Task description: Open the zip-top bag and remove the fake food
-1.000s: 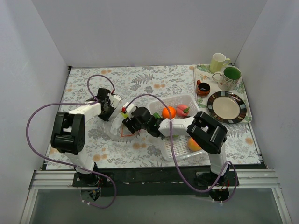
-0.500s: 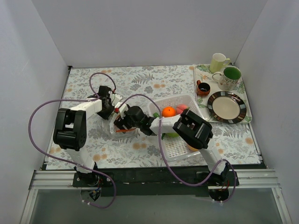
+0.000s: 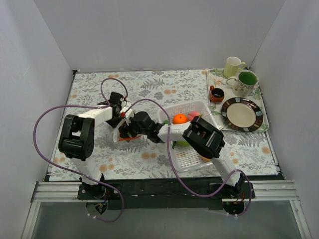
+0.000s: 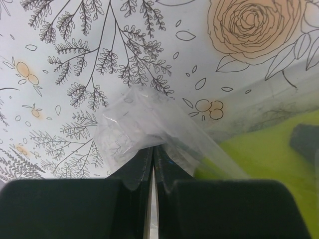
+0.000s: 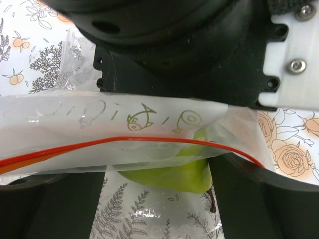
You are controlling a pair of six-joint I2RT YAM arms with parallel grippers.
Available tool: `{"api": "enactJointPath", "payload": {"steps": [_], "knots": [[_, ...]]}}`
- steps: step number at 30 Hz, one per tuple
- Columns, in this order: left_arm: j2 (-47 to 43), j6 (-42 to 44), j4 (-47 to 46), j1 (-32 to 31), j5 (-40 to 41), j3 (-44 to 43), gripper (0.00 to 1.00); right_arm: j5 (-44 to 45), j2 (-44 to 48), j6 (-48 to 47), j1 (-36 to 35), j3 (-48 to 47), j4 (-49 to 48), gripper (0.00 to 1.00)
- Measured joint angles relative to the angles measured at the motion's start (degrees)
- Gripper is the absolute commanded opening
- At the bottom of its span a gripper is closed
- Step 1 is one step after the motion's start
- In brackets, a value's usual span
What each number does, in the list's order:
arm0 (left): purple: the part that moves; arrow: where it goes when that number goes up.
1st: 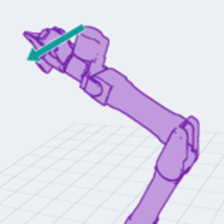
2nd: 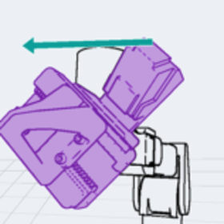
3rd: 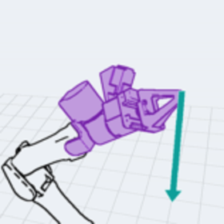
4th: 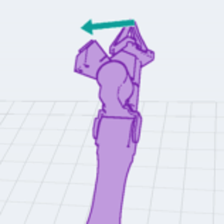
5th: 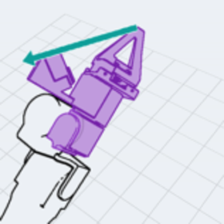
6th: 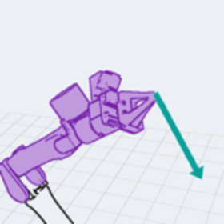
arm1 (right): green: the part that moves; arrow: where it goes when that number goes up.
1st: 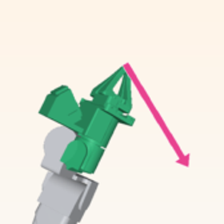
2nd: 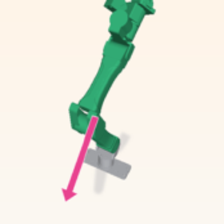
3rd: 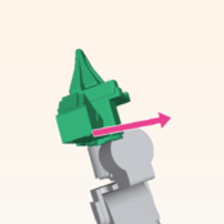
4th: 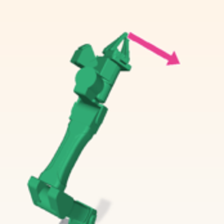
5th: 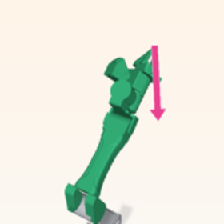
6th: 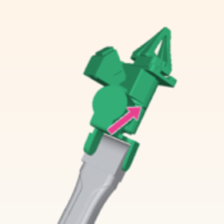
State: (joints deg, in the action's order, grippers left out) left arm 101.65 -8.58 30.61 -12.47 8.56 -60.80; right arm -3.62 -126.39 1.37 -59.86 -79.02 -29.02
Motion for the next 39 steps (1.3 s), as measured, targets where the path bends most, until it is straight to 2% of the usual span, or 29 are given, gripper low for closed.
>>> {"api": "enactJointPath", "payload": {"steps": [7, 8, 11, 15, 21, 27, 35, 39], "knots": [[-1.2, 0.1, -2.7, -1.1, 1.9, 2.6, 0.00, -0.1, -0.2, 1.6, 0.1, 0.1, -0.6, 0.39], [-1.4, 0.1, -3.0, -1.2, 2.1, 2.9, 0.00, -0.1, -0.2, 1.6, 0.1, 0.3, -0.8, 0.29], [-2.1, 0.5, -4.4, -1.6, 2.8, 4.3, 0.00, 0.1, 0.2, 1.5, 0.1, 1.8, -2.3, 0.12], [-2.8, 1.3, -5.7, -1.7, 3.1, 5.0, 0.00, 0.9, 4.0, 1.4, 0.1, 6.5, -1.9, 0.09], [-3.0, 1.7, -6.6, -1.0, 2.6, 5.5, 0.00, 3.2, 14.0, 1.3, 0.0, 13.2, 5.4, 0.08], [-4.4, 1.3, -8.5, -0.6, 2.0, 7.3, 0.00, 6.3, 23.5, 0.9, 0.0, 13.0, 12.5, 0.07], [-6.1, 1.3, -11.6, -0.4, 1.6, 9.9, 0.00, 8.7, 27.1, -0.2, 0.0, 11.7, 24.0, 0.05], [-6.5, 1.3, -12.2, -0.3, 1.6, 10.4, 0.00, 11.1, 32.6, -0.2, 0.0, 15.4, 26.6, 0.04]]}}
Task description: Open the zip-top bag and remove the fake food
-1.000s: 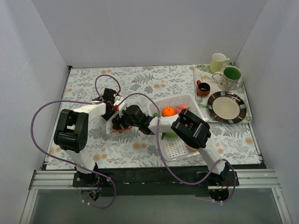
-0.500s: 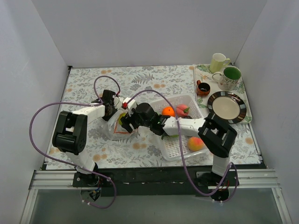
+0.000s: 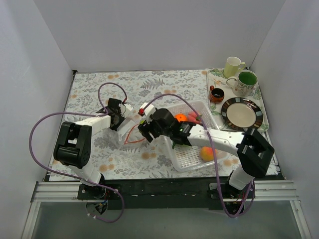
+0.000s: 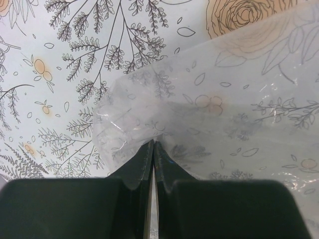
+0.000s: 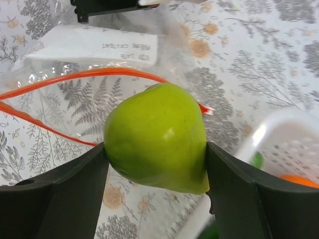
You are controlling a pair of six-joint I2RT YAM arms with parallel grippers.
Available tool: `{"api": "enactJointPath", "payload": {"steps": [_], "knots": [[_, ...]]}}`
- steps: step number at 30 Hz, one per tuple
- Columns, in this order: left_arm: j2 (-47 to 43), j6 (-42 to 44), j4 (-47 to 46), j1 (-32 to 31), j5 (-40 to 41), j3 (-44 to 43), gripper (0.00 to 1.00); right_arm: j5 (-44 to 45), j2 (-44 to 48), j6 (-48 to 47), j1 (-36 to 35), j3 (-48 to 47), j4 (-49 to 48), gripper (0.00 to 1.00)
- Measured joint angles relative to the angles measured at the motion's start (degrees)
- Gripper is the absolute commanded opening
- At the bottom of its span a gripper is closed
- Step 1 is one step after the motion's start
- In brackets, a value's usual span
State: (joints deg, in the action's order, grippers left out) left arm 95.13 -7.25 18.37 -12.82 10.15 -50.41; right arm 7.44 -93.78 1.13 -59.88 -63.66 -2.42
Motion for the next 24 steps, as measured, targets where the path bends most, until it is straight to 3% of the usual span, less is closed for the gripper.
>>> {"api": "enactJointPath", "payload": {"steps": [6, 11, 12, 14, 15, 16, 17, 21, 24], "knots": [[0.4, -0.3, 0.3, 0.3, -0.2, -0.8, 0.00, 10.7, 11.3, -0.2, 1.0, 0.9, 5.4, 0.05], [5.5, -2.2, 4.4, 0.7, 1.1, -7.8, 0.00, 16.9, 15.4, 0.3, 6.4, 0.8, 10.4, 0.09], [7.0, -2.6, 5.1, 0.8, 1.3, -9.7, 0.00, 17.8, 15.8, 0.7, 7.6, 1.0, 11.5, 0.14], [9.8, -3.4, 7.4, 1.1, 1.4, -14.0, 0.00, 19.3, 16.7, 1.7, 10.2, 2.4, 13.4, 0.37], [11.6, -3.8, 8.2, 1.2, 1.3, -16.6, 0.00, 19.6, 17.2, 2.2, 11.3, 3.1, 14.6, 0.50], [13.8, -4.2, 9.6, 1.4, 1.1, -19.9, 0.00, 19.9, 17.7, 2.9, 12.5, 4.0, 16.2, 0.72], [15.5, -4.6, 10.3, 1.6, 0.9, -22.3, 0.00, 19.9, 17.9, 3.3, 13.2, 4.5, 17.2, 0.79], [19.4, -5.8, 13.6, 2.7, -0.4, -29.5, 0.00, 19.9, 17.9, 4.6, 14.4, 4.9, 20.5, 0.97], [20.0, -7.3, 17.3, 4.0, -2.9, -34.2, 0.22, 19.9, 17.9, 4.9, 14.4, 4.3, 22.5, 0.98]]}}
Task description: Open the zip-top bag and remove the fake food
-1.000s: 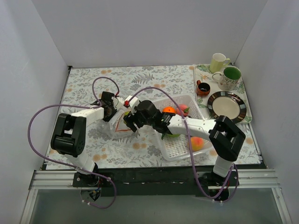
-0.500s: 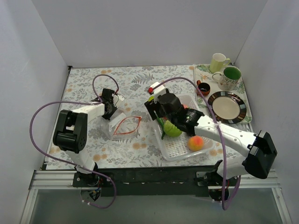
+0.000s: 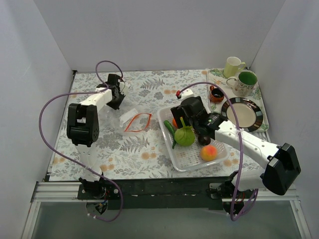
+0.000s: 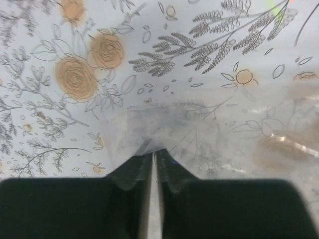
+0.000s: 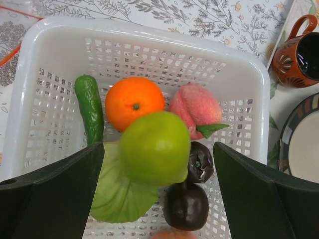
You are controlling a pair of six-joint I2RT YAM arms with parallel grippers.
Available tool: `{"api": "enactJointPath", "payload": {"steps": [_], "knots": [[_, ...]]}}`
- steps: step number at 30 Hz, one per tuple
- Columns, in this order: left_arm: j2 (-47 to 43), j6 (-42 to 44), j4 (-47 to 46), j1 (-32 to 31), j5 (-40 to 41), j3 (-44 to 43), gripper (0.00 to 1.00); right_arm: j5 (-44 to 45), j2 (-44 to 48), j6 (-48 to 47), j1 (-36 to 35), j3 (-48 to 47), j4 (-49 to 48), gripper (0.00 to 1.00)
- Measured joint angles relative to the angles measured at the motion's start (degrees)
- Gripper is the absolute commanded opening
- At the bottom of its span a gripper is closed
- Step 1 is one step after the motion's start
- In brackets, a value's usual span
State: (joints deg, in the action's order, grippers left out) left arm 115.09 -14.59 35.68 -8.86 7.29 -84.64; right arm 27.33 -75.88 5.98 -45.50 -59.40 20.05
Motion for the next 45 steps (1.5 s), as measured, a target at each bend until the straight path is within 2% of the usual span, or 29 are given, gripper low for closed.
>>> {"api": "enactJointPath", "payload": {"steps": [1, 2, 3, 7, 9, 12, 13, 14, 16, 22, 27, 36, 44, 45], "knots": [[-0.2, -0.6, 1.3, 0.5, -1.3, -1.6, 0.49, 0.1, 0.0, 0.1, 0.0, -0.5, 0.7, 0.98], [-0.5, -1.3, 2.4, 0.9, -2.6, -3.1, 0.67, 0.4, 0.0, 0.1, 0.0, -1.1, 1.3, 0.98], [-1.0, -1.9, 3.5, 1.3, -4.0, -4.3, 0.98, 0.8, 0.0, 0.1, 0.0, -1.7, 1.8, 0.98], [-5.5, -4.8, 7.0, 2.3, -9.0, -5.7, 0.98, 1.1, 0.3, 0.3, 0.0, -3.3, 3.9, 0.98], [-9.1, -5.7, 9.1, 2.4, -11.5, -5.7, 0.98, -0.3, 1.4, 0.8, 0.0, -3.0, 5.0, 0.94], [-14.8, -6.9, 12.2, 2.3, -15.3, -6.4, 0.98, -4.8, 5.4, 2.4, -0.3, -0.6, 5.8, 0.63], [-16.1, -7.2, 12.8, 2.3, -16.1, -6.7, 0.98, -6.1, 6.5, 3.1, -0.5, 0.3, 5.8, 0.39], [-17.7, -7.7, 13.5, 2.3, -17.3, -7.1, 0.98, -7.5, 7.7, 4.0, -1.0, 1.4, 5.7, 0.27], [-20.3, -8.5, 14.3, 2.2, -19.3, -7.3, 0.98, -10.1, 8.5, 5.3, -2.4, 3.2, 5.3, 0.11], [-23.4, -11.5, 15.2, 2.2, -24.5, -4.9, 0.98, -14.1, -1.6, 7.3, -4.5, 1.6, 3.1, 0.06], [-24.0, -12.8, 15.2, 2.2, -26.2, -0.1, 0.98, -14.1, -16.1, 5.6, -4.0, -8.9, 1.9, 0.04], [-30.3, -12.9, 14.4, 2.2, -26.6, 7.7, 0.98, -15.8, -35.4, 1.9, -0.2, -26.6, 1.5, 0.03], [-30.8, -12.4, 12.7, 2.2, -25.8, 11.0, 0.98, -19.2, -50.2, -0.3, 2.0, -49.7, 2.9, 0.09], [-30.9, -12.3, 12.7, 2.2, -25.6, 11.3, 0.98, -20.0, -51.1, -0.3, 2.4, -51.7, 2.4, 0.15]]}}
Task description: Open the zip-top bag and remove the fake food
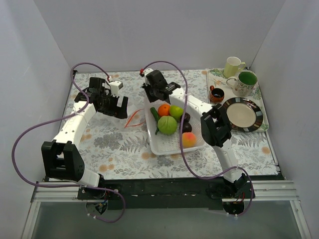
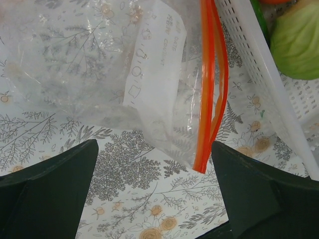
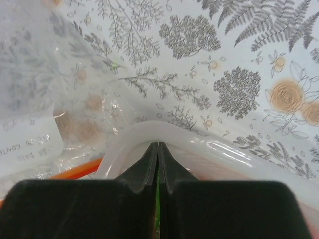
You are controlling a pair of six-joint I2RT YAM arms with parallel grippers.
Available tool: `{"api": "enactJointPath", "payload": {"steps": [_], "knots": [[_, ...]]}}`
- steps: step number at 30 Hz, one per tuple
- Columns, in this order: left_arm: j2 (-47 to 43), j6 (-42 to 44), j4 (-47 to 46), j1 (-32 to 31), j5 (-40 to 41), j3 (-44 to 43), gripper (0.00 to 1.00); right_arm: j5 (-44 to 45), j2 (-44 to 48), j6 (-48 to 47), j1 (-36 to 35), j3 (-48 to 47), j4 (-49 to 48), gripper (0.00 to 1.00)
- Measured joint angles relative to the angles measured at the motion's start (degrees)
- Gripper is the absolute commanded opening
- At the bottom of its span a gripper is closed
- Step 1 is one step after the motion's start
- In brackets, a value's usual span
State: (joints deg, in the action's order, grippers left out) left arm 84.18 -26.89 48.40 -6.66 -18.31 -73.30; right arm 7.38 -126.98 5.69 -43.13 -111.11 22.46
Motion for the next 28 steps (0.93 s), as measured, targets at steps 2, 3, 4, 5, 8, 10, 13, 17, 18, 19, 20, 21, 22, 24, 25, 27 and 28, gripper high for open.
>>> {"api": "enactJointPath", "payload": {"steps": [2, 3, 4, 5, 8, 10, 13, 17, 18, 19, 20, 21, 22, 24, 25, 27, 28], "knots": [[-0.5, 0.0, -0.4, 0.0, 0.5, 0.9, 0.98, -1.2, -1.7, 0.1, 0.8, -4.0, 0.2, 0.28], [-0.9, 0.1, -0.5, 0.0, 0.7, 1.4, 0.98, -1.8, -2.3, 0.3, 1.2, -5.7, 0.1, 0.46], [-1.2, 0.1, -0.5, 0.0, 0.8, 1.6, 0.98, -2.6, -2.5, 0.4, 1.4, -7.0, 0.0, 0.55], [-1.4, 0.0, -0.5, 0.0, 1.0, 1.7, 0.98, -3.2, -2.6, 0.6, 1.7, -7.6, 0.0, 0.63], [-1.9, -0.2, -1.2, 0.0, 1.0, 1.7, 0.98, -4.0, -1.0, 0.7, 1.9, -7.0, -0.1, 0.98], [-2.1, -0.7, -1.7, 0.0, 0.9, 1.7, 0.98, -4.4, 2.6, 0.6, 1.3, -3.1, -0.2, 0.98], [-2.1, -2.1, -2.2, 0.0, -0.2, 1.3, 0.98, -4.6, 13.0, 0.5, -0.3, 7.2, 0.6, 0.98], [-2.6, -4.6, -3.6, 0.0, -3.1, 1.1, 0.98, -4.4, 30.1, 1.3, -2.6, 20.1, 0.6, 0.98], [-2.9, -5.1, -3.9, 0.0, -4.1, 1.1, 0.98, -4.3, 35.2, 1.5, -3.1, 24.0, -0.7, 0.98], [-3.1, -5.6, -4.1, 0.0, -5.1, 1.2, 0.98, -4.3, 40.3, 1.7, -3.4, 27.9, -0.9, 0.98], [-3.4, -5.9, -4.3, 0.0, -5.9, 1.2, 0.98, -4.2, 45.2, 1.9, -3.5, 31.6, -1.3, 0.98], [-3.7, -6.2, -4.7, 0.0, -6.8, 1.3, 0.98, -4.0, 49.9, 2.1, -3.5, 35.1, -1.6, 0.98], [-4.1, -6.4, -5.0, 0.0, -7.6, 1.4, 0.98, -3.8, 54.1, 2.3, -3.4, 38.0, -1.4, 0.98], [-5.0, -6.6, -5.5, 0.0, -9.2, 1.7, 0.98, -3.0, 60.2, 3.0, -3.4, 41.9, -1.1, 0.98], [-5.3, -6.6, -5.6, 0.0, -9.7, 1.8, 0.98, -2.6, 62.4, 3.2, -3.3, 43.8, -1.1, 0.98], [-6.1, -6.6, -6.3, 0.0, -11.2, 2.3, 0.98, -1.6, 66.1, 3.7, -3.4, 46.9, 0.1, 0.98], [-6.5, -6.6, -6.5, 0.0, -11.8, 2.7, 0.98, -1.1, 67.7, 3.9, -3.4, 48.5, 0.7, 0.98]]}}
